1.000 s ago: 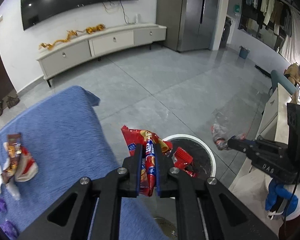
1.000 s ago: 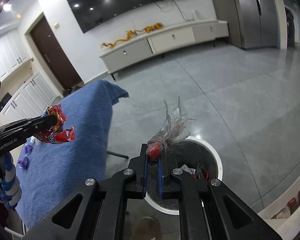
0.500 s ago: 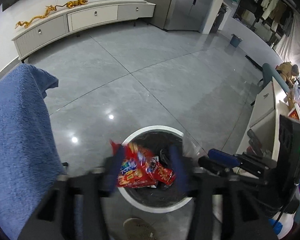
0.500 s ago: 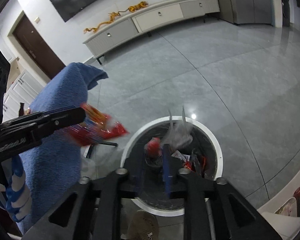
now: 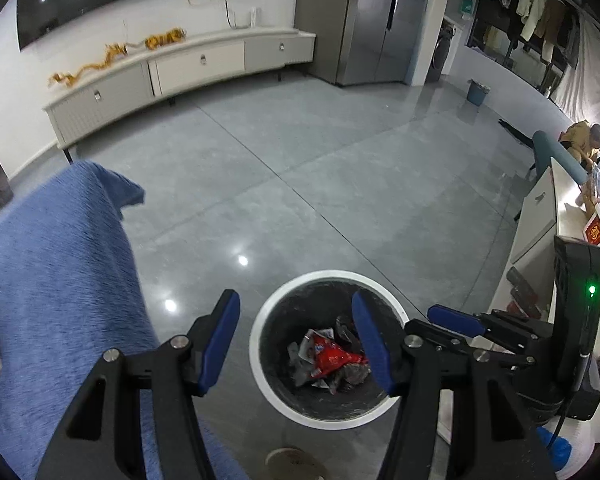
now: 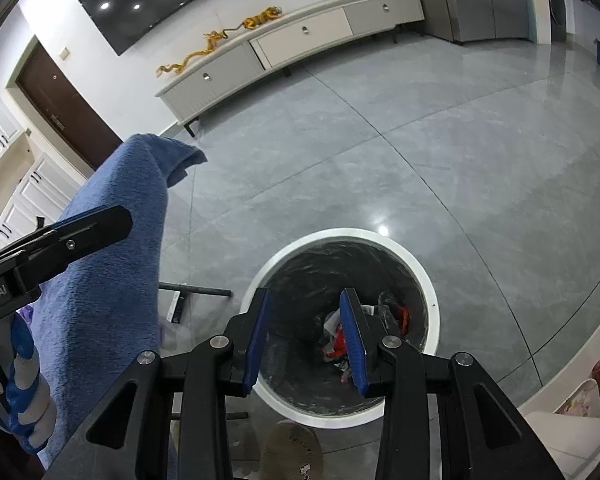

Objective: Collect trash
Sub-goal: 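Carry both items to the black bin and open both tools to drop them, then move both tools back over the rug toward the purple wrappers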

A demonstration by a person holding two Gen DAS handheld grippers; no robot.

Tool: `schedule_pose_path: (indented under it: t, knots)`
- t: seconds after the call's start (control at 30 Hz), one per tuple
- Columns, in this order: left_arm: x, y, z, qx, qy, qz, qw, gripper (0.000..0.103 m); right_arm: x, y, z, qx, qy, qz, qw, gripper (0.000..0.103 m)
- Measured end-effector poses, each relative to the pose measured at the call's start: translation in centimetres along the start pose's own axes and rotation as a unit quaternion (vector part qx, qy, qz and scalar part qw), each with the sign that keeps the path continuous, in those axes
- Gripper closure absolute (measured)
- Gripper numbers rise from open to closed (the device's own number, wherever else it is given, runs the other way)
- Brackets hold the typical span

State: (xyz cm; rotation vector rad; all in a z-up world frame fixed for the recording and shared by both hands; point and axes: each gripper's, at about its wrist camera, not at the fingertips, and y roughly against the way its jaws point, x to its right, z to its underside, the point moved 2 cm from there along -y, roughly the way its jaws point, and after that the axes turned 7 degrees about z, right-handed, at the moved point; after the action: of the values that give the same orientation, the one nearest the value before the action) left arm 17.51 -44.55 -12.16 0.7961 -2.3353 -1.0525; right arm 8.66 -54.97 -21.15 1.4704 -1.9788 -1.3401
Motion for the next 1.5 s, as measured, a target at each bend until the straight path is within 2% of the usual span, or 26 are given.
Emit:
schedule_pose_path:
  t: [0.17,0.57,0.83,0.93,1.17,1.27,1.5]
  knots:
    - [0.6,2.8,0.2,0.025,-0.016,-0.020,0.9994,0.046,-0.4,2.0,0.1,0.014,0.004,0.001,1.000,0.064]
    - [1.0,7.9,1.8,0.061,-0.024,-0.034,0.9973,0.046,-1.4,6.2,0.7,0.043,0.006,0.007,0.999,0.062]
    - [0.6,11.7,2.9,0.090,-0.026,-0.046,0.9946,0.045,-2.7,8.9,1.6,0.062,0.012,0.008,0.998,0.053]
    - [0.4,13.0,3.4,0.100,-0.026,-0.048,0.9935,0.045,-3.2,9.8,1.9,0.068,0.014,0.009,0.998,0.052]
    - [-0.2,16.7,4.7,0.133,-0.024,-0.056,0.9893,0.036,-4.8,12.6,2.6,0.088,0.021,0.014,0.996,0.046]
    - [-0.7,18.3,5.3,0.144,-0.022,-0.060,0.9875,0.035,-5.5,13.8,2.9,0.097,0.023,0.015,0.995,0.040]
    - [-2.3,23.0,7.1,0.186,-0.010,-0.076,0.9795,0.035,-8.0,17.4,3.4,0.139,0.030,0.015,0.990,0.018]
